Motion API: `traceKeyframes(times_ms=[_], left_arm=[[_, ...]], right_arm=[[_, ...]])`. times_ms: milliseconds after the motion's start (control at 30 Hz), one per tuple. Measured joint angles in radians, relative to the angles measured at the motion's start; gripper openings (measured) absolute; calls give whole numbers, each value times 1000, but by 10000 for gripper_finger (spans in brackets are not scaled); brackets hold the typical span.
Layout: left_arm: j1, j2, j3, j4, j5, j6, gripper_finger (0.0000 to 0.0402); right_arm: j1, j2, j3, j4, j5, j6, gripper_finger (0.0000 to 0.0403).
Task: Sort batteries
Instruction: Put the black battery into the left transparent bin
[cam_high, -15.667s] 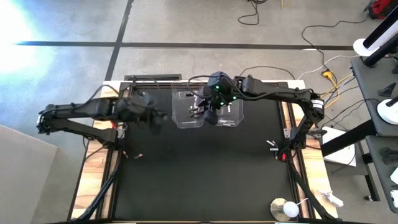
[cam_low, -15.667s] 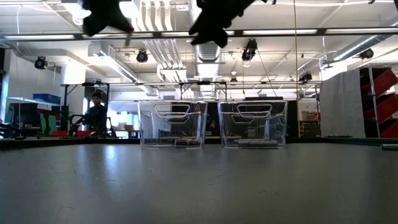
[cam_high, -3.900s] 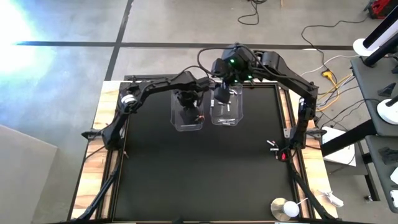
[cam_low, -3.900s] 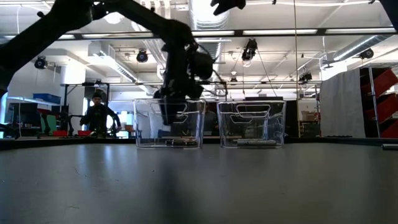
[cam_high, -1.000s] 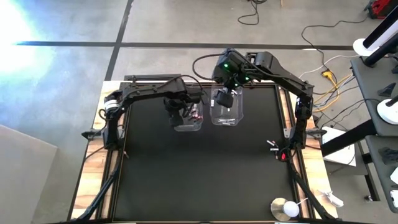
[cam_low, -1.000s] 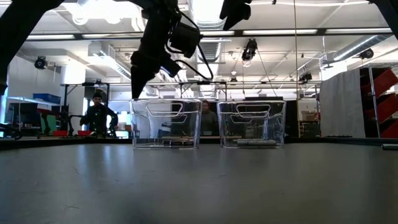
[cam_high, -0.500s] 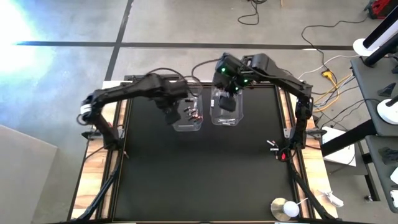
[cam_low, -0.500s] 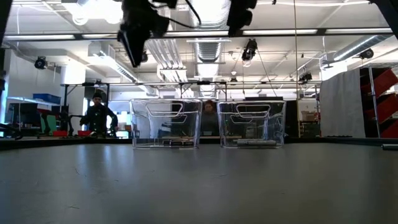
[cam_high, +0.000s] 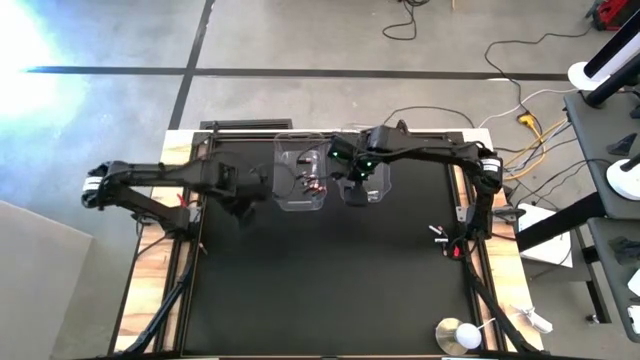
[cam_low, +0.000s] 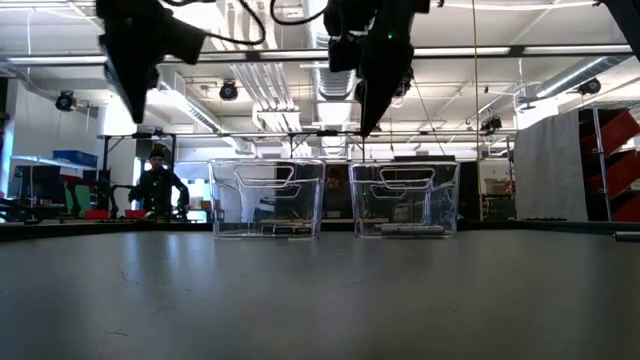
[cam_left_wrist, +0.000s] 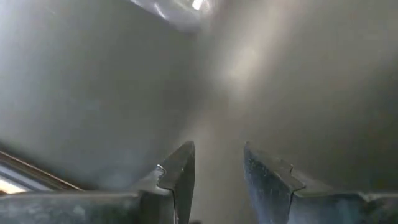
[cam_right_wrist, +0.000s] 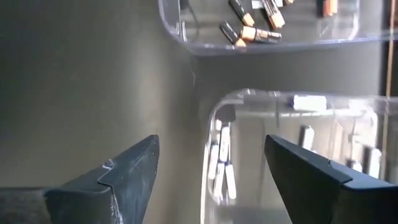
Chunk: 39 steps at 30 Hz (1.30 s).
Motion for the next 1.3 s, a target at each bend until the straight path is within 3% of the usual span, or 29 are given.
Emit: traceKeyframes(times_ms=[200,400,533,900,1300], left_arm=[[-117,-32,-144,30,34,-69,115],[-212,-22,-246,77,181,15,115],[-244,-23,-304,90,205,19,116],[-284,-25,-390,81,245,88,116],[-354,-25,-457,74,247,176,116]], right_arm=[[0,0,-108,120,-1,38,279],[0,0,-224,207,-1,75,283],[0,1,-275,222,-1,106,278],[2,1,-292,210,-114,129,266],[5,1,-292,142,-141,122,280]])
